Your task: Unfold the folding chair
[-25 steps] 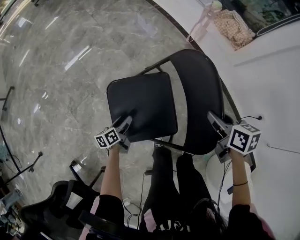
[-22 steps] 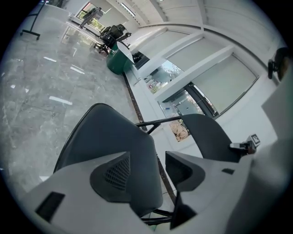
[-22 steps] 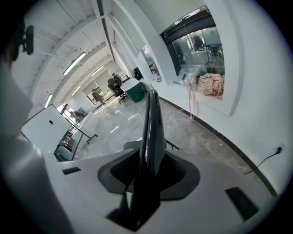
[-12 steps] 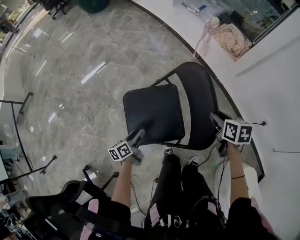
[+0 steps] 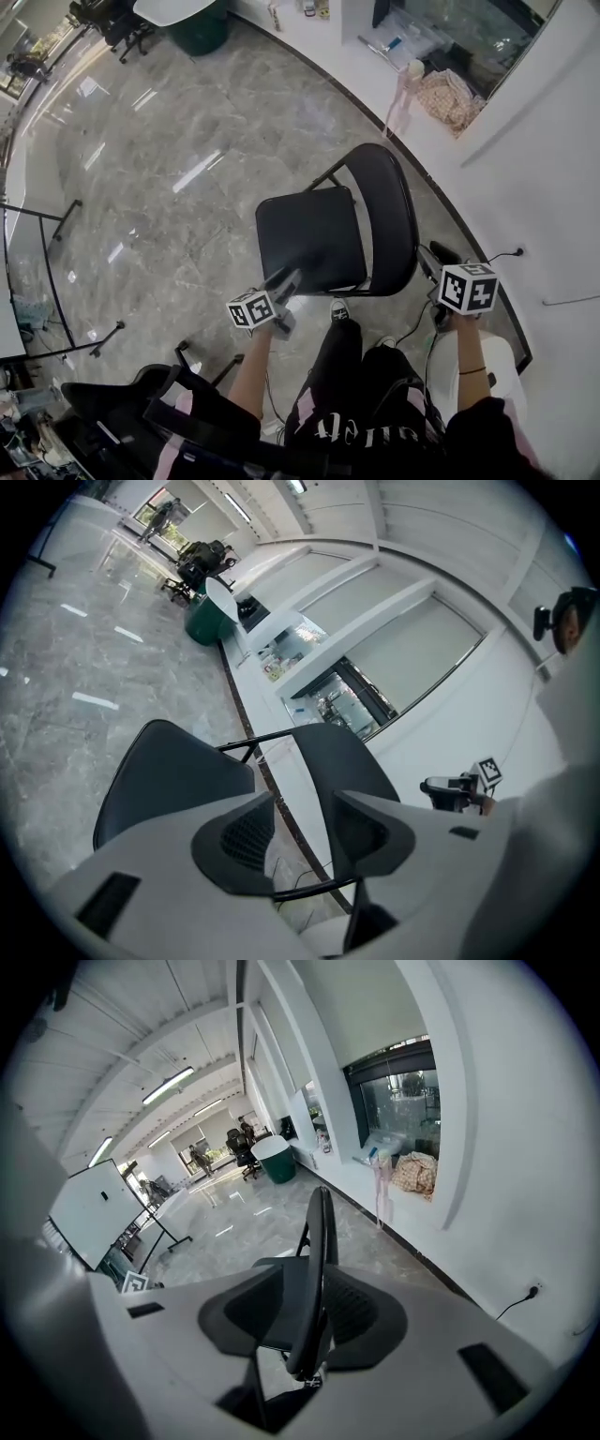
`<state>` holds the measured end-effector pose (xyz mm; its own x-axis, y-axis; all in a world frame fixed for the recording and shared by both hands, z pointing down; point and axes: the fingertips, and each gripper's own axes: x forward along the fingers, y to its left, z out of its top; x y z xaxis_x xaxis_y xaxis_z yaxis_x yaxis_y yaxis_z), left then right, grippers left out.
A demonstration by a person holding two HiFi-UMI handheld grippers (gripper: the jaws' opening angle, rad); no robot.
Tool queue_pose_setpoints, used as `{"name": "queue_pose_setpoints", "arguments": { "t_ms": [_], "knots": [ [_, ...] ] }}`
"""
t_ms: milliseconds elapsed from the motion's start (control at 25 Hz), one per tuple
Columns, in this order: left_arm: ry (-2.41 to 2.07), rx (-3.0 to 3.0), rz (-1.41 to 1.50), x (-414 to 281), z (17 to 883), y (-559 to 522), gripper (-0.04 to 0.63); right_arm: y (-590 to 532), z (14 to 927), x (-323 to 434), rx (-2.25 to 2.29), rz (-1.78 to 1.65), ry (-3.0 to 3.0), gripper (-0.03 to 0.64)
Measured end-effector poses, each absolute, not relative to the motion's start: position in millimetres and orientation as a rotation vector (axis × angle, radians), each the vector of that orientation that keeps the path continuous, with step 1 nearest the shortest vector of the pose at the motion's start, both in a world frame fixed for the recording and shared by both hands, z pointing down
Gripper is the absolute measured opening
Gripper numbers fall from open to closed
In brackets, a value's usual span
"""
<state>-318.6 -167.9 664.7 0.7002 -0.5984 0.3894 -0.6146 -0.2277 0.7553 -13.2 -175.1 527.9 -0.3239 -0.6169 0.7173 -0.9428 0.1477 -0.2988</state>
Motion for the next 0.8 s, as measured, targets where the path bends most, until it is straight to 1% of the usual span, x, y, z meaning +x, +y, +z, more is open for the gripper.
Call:
{"name": "queue_pose_setpoints", "arguments": {
  "t_ms": [240, 400, 600, 800],
  "knots": [
    [-0.970, 1.973, -0.046, -294, 606, -162, 0.069, -142, 486, -15, 1.532, 1.049, -2.096, 0.128],
    [-0.987, 2.009, -0.040, -274, 578, -138, 0.019, -110, 466, -11, 1.566, 1.081, -2.137, 0.082],
    [-1.002, 2.072, -0.040, -245, 544, -94, 0.005, -53, 447, -7, 1.566, 1.125, -2.191, 0.039],
    [-1.000, 2.089, -0.106, -208, 521, -23, 0.004, 30, 448, 0, 1.503, 1.097, -2.221, 0.025]
  ]
}}
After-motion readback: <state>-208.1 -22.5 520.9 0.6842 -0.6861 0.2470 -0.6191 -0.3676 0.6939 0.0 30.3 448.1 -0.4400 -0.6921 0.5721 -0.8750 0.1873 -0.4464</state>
